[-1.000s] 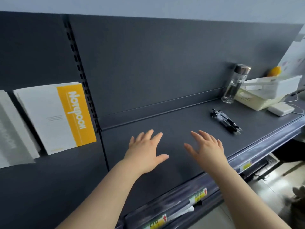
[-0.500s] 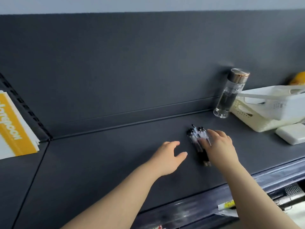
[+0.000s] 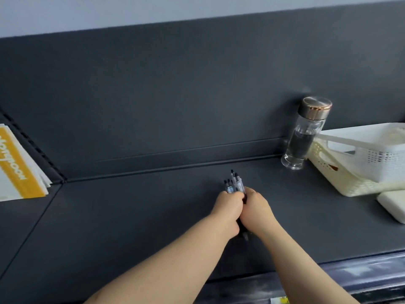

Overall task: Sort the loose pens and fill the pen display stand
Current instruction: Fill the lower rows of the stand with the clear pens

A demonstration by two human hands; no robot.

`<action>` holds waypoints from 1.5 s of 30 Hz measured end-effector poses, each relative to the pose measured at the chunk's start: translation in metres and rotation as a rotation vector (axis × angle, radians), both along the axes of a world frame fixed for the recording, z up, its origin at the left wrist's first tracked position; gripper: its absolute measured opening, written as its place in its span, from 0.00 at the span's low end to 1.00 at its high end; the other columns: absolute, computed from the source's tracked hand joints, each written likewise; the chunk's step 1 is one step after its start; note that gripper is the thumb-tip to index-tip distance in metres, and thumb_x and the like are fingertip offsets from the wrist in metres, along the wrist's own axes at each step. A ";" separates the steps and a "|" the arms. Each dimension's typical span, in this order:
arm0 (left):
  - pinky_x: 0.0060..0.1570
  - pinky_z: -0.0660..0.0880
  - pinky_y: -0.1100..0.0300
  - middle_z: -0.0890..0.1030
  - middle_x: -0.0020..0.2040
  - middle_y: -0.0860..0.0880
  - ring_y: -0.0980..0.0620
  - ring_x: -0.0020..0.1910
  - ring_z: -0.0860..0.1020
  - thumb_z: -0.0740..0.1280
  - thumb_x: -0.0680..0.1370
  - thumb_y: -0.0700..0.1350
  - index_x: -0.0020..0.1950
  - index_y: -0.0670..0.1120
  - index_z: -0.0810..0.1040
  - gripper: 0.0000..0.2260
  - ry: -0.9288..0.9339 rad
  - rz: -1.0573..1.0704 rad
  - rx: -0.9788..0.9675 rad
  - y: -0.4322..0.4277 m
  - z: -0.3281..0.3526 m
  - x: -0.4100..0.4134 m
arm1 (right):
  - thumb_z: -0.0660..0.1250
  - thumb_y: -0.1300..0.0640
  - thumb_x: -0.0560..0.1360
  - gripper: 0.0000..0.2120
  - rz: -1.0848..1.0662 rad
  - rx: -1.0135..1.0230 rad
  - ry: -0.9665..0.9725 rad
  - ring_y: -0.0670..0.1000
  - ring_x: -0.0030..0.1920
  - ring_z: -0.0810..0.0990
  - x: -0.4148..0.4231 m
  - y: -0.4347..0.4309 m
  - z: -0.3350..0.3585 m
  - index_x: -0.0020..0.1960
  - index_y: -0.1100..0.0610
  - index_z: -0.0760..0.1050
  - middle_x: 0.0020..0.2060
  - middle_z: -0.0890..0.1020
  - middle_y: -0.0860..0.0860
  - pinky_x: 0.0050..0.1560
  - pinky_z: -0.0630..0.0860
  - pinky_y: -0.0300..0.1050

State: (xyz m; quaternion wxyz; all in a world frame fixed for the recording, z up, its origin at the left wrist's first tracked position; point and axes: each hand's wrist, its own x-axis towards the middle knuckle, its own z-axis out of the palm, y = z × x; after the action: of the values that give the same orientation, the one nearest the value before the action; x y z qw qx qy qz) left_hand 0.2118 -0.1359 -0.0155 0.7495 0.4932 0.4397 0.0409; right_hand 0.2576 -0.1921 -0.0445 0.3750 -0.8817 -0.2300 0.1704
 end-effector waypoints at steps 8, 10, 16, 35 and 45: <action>0.44 0.76 0.56 0.82 0.52 0.44 0.48 0.50 0.80 0.60 0.81 0.44 0.58 0.44 0.77 0.10 -0.151 0.172 -0.174 0.028 0.005 -0.038 | 0.54 0.55 0.79 0.11 0.145 0.329 0.135 0.46 0.40 0.72 -0.033 0.021 0.009 0.40 0.49 0.71 0.39 0.77 0.52 0.35 0.64 0.36; 0.41 0.76 0.56 0.83 0.53 0.44 0.47 0.50 0.81 0.62 0.80 0.46 0.60 0.44 0.77 0.11 -0.188 0.170 -0.197 0.037 0.010 -0.054 | 0.53 0.55 0.80 0.12 0.177 0.367 0.121 0.44 0.44 0.73 -0.048 0.030 0.014 0.41 0.47 0.70 0.41 0.76 0.50 0.38 0.65 0.35; 0.44 0.77 0.53 0.84 0.47 0.45 0.46 0.49 0.82 0.63 0.79 0.48 0.57 0.45 0.79 0.11 -0.301 0.215 -0.150 0.069 0.028 -0.123 | 0.53 0.55 0.81 0.14 0.309 0.309 0.033 0.44 0.60 0.62 -0.099 0.063 0.034 0.53 0.57 0.77 0.54 0.69 0.45 0.58 0.60 0.33; 0.39 0.80 0.50 0.83 0.47 0.38 0.41 0.43 0.83 0.66 0.77 0.41 0.55 0.39 0.80 0.10 -0.385 0.821 0.068 0.213 0.039 -0.586 | 0.65 0.51 0.76 0.09 0.707 0.454 0.430 0.54 0.39 0.80 -0.530 0.246 0.060 0.40 0.54 0.78 0.37 0.82 0.54 0.47 0.78 0.56; 0.35 0.78 0.53 0.82 0.40 0.38 0.42 0.36 0.82 0.69 0.75 0.39 0.57 0.34 0.77 0.13 -0.373 1.241 0.121 0.254 0.023 -0.783 | 0.60 0.52 0.79 0.14 1.275 0.159 0.266 0.52 0.32 0.76 -0.709 0.324 0.072 0.42 0.55 0.81 0.35 0.82 0.59 0.35 0.70 0.44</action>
State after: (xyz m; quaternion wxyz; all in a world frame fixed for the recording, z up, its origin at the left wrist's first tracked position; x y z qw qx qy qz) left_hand -0.5714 0.1182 0.0072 0.6214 0.1735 0.5024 0.5757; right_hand -0.4517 0.1323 0.0272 0.2896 -0.5136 -0.6711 0.4494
